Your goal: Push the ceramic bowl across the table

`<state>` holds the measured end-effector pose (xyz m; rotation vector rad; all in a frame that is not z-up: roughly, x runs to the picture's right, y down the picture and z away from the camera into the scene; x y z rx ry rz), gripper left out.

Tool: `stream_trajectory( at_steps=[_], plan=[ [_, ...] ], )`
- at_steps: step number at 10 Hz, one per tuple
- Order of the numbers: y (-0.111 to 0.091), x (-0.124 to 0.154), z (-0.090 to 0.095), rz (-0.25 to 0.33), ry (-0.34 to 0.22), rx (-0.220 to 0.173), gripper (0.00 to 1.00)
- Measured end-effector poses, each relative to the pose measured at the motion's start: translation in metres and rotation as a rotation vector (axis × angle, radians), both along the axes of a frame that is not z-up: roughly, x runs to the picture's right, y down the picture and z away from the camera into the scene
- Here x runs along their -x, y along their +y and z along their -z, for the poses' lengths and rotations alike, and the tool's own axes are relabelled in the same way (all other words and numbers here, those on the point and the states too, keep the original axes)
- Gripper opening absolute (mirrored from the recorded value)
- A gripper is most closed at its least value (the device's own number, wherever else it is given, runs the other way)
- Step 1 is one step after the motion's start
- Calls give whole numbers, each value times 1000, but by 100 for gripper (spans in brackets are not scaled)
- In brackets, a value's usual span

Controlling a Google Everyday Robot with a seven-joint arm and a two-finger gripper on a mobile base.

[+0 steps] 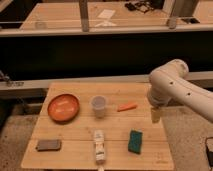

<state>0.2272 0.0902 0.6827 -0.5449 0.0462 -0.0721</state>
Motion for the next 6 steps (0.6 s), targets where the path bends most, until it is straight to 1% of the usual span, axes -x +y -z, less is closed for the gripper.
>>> stream_trajectory(
  at_steps=[2,3,4,5,6],
  plan=[
    [-3,4,1,30,-4,-8,80],
    [-6,12,0,44,-11,-10,80],
    [-9,23,-1,53,-16,-13,80],
    [-16,45,-3,75,-24,-20,80],
    [-18,53,-3,86,-28,-23,80]
  ],
)
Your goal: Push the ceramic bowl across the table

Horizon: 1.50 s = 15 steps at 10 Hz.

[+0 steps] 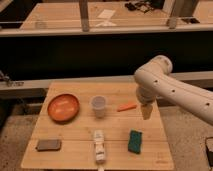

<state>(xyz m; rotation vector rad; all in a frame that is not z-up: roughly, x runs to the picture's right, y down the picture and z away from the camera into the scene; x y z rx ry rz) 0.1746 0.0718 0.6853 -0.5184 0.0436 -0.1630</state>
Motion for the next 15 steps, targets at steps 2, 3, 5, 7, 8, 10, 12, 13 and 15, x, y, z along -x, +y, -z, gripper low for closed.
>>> stream_trajectory(
  at_steps=[2,3,5,7,8,10,12,13,15],
  plan=[
    [-5,7,0,27,-1,-5,80],
    [-8,13,-2,39,-9,-8,80],
    [-14,45,-8,66,-33,-14,80],
    [-19,69,-13,98,-49,-15,80],
    [-22,75,-14,113,-56,-16,80],
    [-25,94,-18,148,-76,-14,80],
    [-28,124,-23,176,-98,-12,80],
    [-30,139,-25,194,-108,-10,80],
    [-34,153,-30,220,-120,-9,80]
  ],
)
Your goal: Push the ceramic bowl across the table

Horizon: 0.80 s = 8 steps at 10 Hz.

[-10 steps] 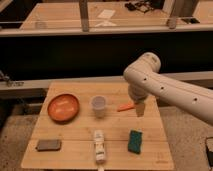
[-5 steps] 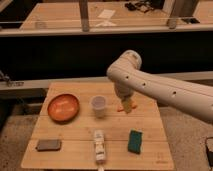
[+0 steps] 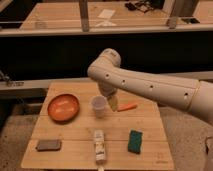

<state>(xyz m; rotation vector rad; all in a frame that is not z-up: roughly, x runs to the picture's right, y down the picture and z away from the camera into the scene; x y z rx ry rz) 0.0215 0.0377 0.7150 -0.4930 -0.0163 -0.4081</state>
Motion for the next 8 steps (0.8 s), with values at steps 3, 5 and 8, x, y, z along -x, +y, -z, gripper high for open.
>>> stream_trajectory(
  at_steps=[3,5,8],
  plan=[
    [-5,26,-10,32,-19,-6,80],
    [-7,45,-16,48,-27,-2,80],
    [-11,65,-29,93,-47,8,80]
  ],
)
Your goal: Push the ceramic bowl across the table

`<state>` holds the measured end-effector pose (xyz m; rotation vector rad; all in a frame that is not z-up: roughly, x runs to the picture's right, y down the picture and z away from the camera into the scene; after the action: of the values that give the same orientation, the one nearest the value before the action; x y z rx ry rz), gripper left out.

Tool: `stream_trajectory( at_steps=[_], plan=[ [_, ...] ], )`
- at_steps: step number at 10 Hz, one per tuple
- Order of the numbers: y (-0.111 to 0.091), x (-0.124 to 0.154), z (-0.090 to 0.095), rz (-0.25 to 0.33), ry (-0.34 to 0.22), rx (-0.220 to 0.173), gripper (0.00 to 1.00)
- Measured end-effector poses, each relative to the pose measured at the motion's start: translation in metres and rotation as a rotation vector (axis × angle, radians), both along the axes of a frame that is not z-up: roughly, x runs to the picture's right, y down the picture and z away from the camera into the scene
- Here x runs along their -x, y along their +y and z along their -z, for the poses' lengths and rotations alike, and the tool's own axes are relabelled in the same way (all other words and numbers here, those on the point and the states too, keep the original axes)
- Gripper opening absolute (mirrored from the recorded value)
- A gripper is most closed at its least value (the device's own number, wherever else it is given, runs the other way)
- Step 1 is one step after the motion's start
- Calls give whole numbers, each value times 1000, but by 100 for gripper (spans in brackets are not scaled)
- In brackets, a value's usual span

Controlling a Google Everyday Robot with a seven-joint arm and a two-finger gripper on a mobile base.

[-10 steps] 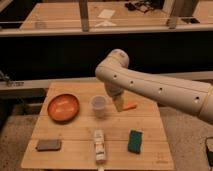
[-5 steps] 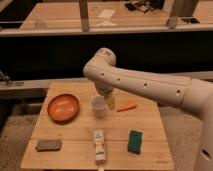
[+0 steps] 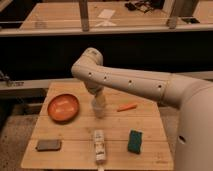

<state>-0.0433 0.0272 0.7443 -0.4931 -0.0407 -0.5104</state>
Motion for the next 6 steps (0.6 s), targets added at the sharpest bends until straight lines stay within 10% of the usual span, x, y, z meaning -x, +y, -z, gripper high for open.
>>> stream_trajectory(
  at_steps=[6],
  plan=[
    [-1,25,-20,24,-13,12,80]
  ],
)
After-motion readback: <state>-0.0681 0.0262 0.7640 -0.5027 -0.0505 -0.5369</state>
